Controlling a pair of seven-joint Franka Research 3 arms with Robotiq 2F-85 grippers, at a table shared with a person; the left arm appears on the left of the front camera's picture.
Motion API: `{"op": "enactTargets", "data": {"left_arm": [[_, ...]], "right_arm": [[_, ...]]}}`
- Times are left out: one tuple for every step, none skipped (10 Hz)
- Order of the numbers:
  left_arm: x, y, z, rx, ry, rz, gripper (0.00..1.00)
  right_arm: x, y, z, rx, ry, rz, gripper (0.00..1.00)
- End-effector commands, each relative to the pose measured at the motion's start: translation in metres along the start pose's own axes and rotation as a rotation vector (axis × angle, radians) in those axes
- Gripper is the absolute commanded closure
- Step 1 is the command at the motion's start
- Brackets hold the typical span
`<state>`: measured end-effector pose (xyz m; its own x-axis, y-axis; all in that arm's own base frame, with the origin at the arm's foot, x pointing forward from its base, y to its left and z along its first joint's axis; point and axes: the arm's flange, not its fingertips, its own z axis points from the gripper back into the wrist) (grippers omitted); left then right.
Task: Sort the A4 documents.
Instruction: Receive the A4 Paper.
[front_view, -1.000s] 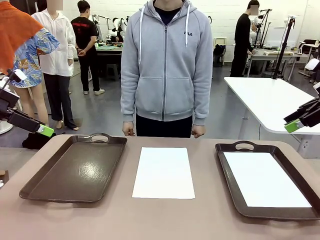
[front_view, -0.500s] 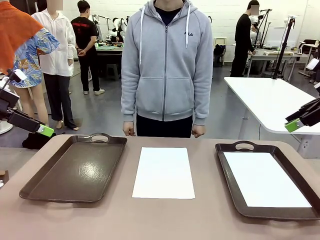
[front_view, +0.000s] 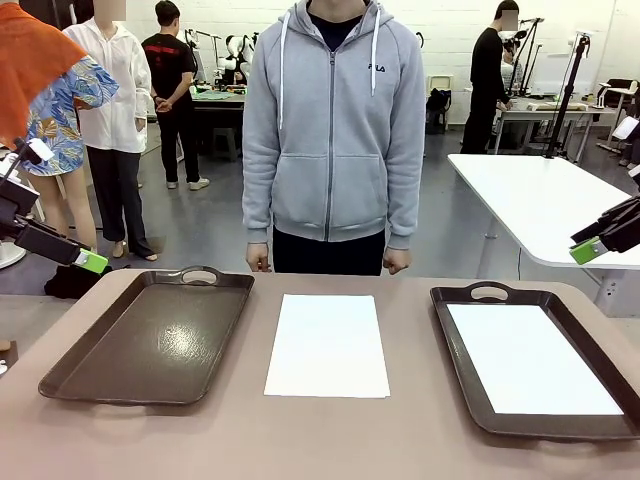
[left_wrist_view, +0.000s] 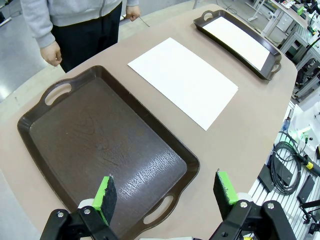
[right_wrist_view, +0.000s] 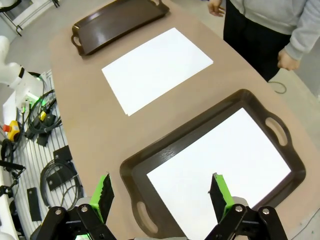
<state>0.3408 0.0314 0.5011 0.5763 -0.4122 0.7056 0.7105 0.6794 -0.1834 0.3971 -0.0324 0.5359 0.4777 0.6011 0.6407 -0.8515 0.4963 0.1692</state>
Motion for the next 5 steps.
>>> {"op": "enactTargets", "data": {"left_arm": [[-0.0004,0.0014,-0.0001,-0.015,-0.016,-0.008,0.0],[-0.0004,0.0014,-0.0001,-0.015,-0.016,-0.008,0.0],[-0.0004,0.0014,-0.0001,-0.015,-0.016,-0.008,0.0],[-0.0004,0.0014,-0.0001,-0.015,-0.016,-0.008,0.0],[-0.0004,0.0014,-0.0001,-0.015,-0.016,-0.008,0.0]], "right_arm": [[-0.0003,0.0,-0.0003,0.004,0.001,0.001,0.0],[-0.0003,0.0,-0.0003,0.004,0.001,0.001,0.0],[-0.0003,0.0,-0.0003,0.004,0.001,0.001,0.0],[-0.0003,0.0,-0.0003,0.004,0.001,0.001,0.0],[-0.0003,0.0,-0.0003,0.004,0.001,0.001,0.0]]}}
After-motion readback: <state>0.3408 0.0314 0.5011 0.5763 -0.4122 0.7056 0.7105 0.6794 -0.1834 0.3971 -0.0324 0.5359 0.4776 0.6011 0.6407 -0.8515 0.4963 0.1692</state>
